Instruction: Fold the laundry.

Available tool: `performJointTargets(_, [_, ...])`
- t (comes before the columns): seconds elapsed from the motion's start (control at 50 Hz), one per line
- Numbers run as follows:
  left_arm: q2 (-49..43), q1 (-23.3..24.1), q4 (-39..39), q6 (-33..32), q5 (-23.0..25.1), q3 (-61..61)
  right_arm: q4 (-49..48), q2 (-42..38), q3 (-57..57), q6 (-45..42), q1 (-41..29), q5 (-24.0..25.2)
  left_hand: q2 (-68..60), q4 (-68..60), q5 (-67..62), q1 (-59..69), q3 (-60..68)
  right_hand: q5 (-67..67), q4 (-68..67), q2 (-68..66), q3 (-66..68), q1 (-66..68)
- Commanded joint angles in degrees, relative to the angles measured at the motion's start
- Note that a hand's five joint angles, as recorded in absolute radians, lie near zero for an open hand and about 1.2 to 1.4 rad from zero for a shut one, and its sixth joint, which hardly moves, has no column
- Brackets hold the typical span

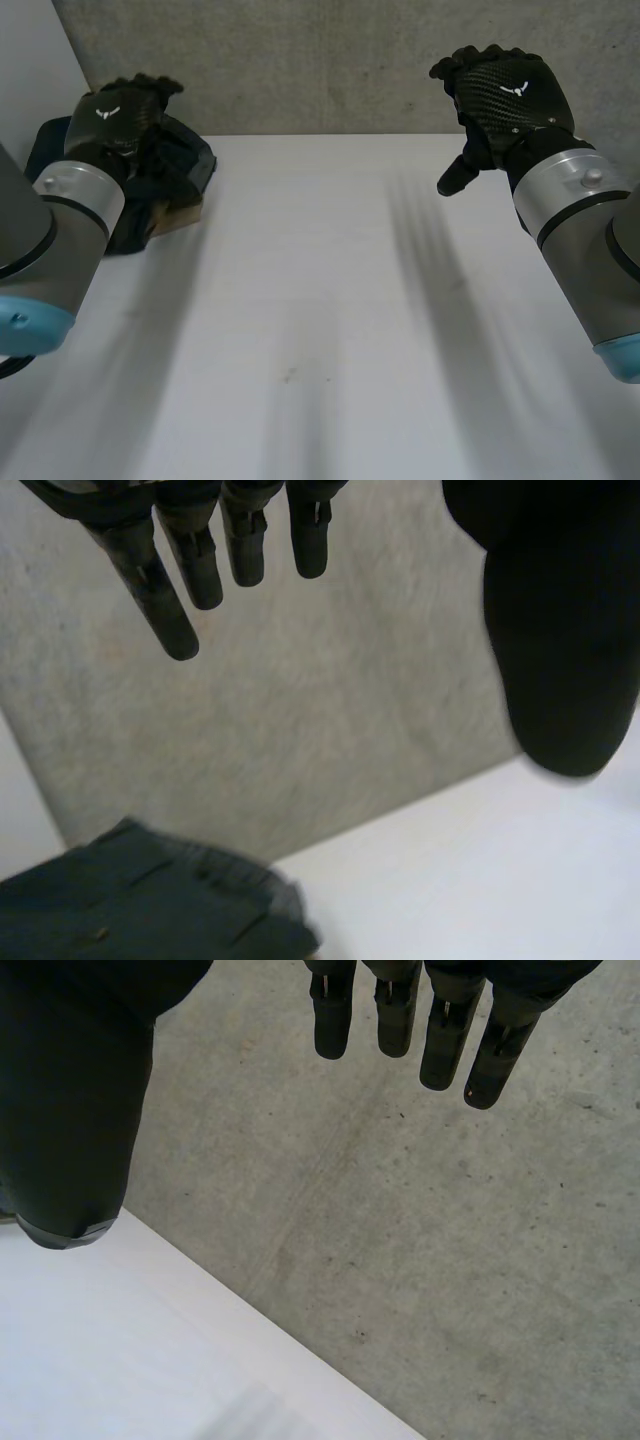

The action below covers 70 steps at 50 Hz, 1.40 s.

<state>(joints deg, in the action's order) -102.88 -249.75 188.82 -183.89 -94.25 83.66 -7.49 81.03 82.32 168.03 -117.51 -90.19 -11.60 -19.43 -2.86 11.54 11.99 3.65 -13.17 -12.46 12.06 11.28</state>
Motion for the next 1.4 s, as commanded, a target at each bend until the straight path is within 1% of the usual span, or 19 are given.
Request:
performJointTargets(0.02, [-14.7, -7.9, 3.7, -13.2, 0.4, -8.2, -0.1, 0.0, 0.7, -0.2, 0.0, 0.0, 1.0, 8.9, 2.3, -1.0, -1.4, -3.7, 3.2, 2.5, -2.1, -1.3])
performJointTargets(0.1, [-22.9, -11.9, 9.0, -17.6, 1.8, -13.1, -0.1, -0.1, 0.8, -0.2, 0.0, 0.0, 1.2, 9.0, 2.5, -1.2, -1.6, -3.7, 3.2, 2.5, -2.1, -1.3])
performJointTargets(0.14, [-28.0, -14.3, 11.6, -20.0, 4.6, -16.5, -0.1, -0.2, 0.8, -0.2, 0.0, -0.1, 1.2, 9.0, 2.5, -1.2, -1.6, -3.7, 3.2, 2.5, -2.1, -1.3])
performJointTargets(0.24, [-35.8, -16.8, 13.8, -25.5, 10.3, -21.9, -0.1, -0.2, 1.0, -0.2, 0.0, -0.1, 0.9, 8.7, 2.1, -0.8, -1.3, -3.7, 3.2, 2.5, -2.1, -1.3])
performJointTargets(0.34, [-43.5, -18.5, 13.7, -29.9, 12.2, -29.1, -0.1, -0.2, 1.2, -0.2, 0.0, -0.1, -1.3, 6.5, 0.0, 1.4, 0.9, -3.7, 3.2, 2.5, -2.1, -1.3])
performJointTargets(0.4, [-47.2, -19.9, 13.2, -30.7, 12.1, -33.4, -0.1, -0.2, 1.1, -0.2, 0.0, -0.1, -12.9, -5.0, -11.6, 12.9, 12.5, -3.7, 3.2, 2.5, -2.1, -1.3])
performJointTargets(0.48, [-48.6, -20.1, 11.1, -30.7, 12.0, -36.2, -0.1, -0.2, 1.0, -0.3, 0.0, -0.1, -63.7, -55.9, -62.5, 63.8, 63.3, -3.7, 3.2, 2.5, -2.1, -1.3])
performJointTargets(0.5, [-48.0, -19.8, 11.0, -30.7, 11.1, -36.1, -0.1, -0.2, 1.0, -0.3, 0.2, 0.0, -68.4, -60.5, -67.1, 68.4, 68.0, -3.7, 3.2, 2.5, -2.1, -1.3])
performJointTargets(0.62, [-41.4, -18.4, 11.3, -29.8, 7.2, -33.5, -0.1, 0.1, 0.8, -0.3, 1.7, 0.2, -68.4, -60.6, -67.1, 68.5, 68.0, -3.7, 3.2, 2.5, -2.1, -1.3])
performJointTargets(0.82, [-14.2, -5.3, 11.4, -17.1, 7.5, -12.6, 0.0, 2.7, 0.7, -0.3, 2.8, 0.2, -68.4, -60.6, -67.1, 68.5, 68.0, -3.7, 3.2, 2.5, -2.1, -1.3])
performJointTargets(0.84, [-10.2, -2.5, 11.4, -15.5, 8.3, -9.2, 0.0, 3.2, 0.6, -0.3, 3.0, 0.2, -68.4, -60.6, -67.1, 68.5, 68.0, -3.7, 3.2, 2.5, -2.1, -1.3])
performJointTargets(0.92, [-3.4, 5.0, 11.3, -13.3, 11.4, -0.9, 0.1, 4.0, 0.7, -0.3, 3.4, 0.2, -68.4, -60.6, -67.1, 68.5, 68.0, -3.7, 3.2, 2.5, -2.1, -1.3])
performJointTargets(1.04, [-1.5, 14.8, 10.3, -13.6, 16.3, 8.6, 0.2, 5.2, 0.7, -0.3, 4.2, 0.4, -68.4, -60.6, -67.1, 68.5, 68.0, -3.7, 3.2, 2.5, -2.1, -1.3])
performJointTargets(1.06, [-2.0, 17.5, 9.7, -13.6, 17.4, 10.6, 0.3, 5.3, 0.6, -0.3, 4.6, 0.4, -52.1, -44.3, -50.8, 52.2, 51.7, -3.7, 3.2, 2.5, -2.1, -1.3])
performJointTargets(1.14, [-2.5, 22.7, 8.8, -14.2, 19.0, 14.7, 0.6, 5.3, 0.5, -0.4, 4.7, 0.5, 0.2, 8.1, 1.5, -0.2, -0.6, -3.7, 3.2, 2.5, -2.1, -1.3])
performJointTargets(1.2, [-2.5, 23.2, 9.2, -15.9, 18.8, 15.6, 1.1, 5.3, 0.6, -0.7, 4.7, 0.7, 1.6, 9.4, 2.9, -1.5, -2.0, -3.7, 3.2, 2.5, -2.1, -1.3])
performJointTargets(1.26, [-1.9, 20.4, 9.1, -18.3, 17.7, 15.0, 2.4, 4.8, 0.8, -2.5, 4.4, 2.4, 1.6, 9.4, 2.9, -1.5, -2.0, -3.7, 3.2, 2.5, -2.1, -1.3])
performJointTargets(1.36, [3.6, 12.0, 8.6, -19.0, 14.1, 15.1, 6.0, 2.2, 1.1, -7.0, 3.7, 6.7, 1.6, 9.4, 2.9, -1.5, -2.0, -3.7, 3.2, 2.5, -2.1, -1.3])
performJointTargets(1.4, [6.0, 8.1, 8.5, -18.5, 12.3, 15.6, 9.0, -1.4, 0.4, -9.6, 3.2, 8.2, 1.6, 9.4, 2.9, -1.5, -2.0, -3.7, 3.2, 2.5, -2.1, -1.3])
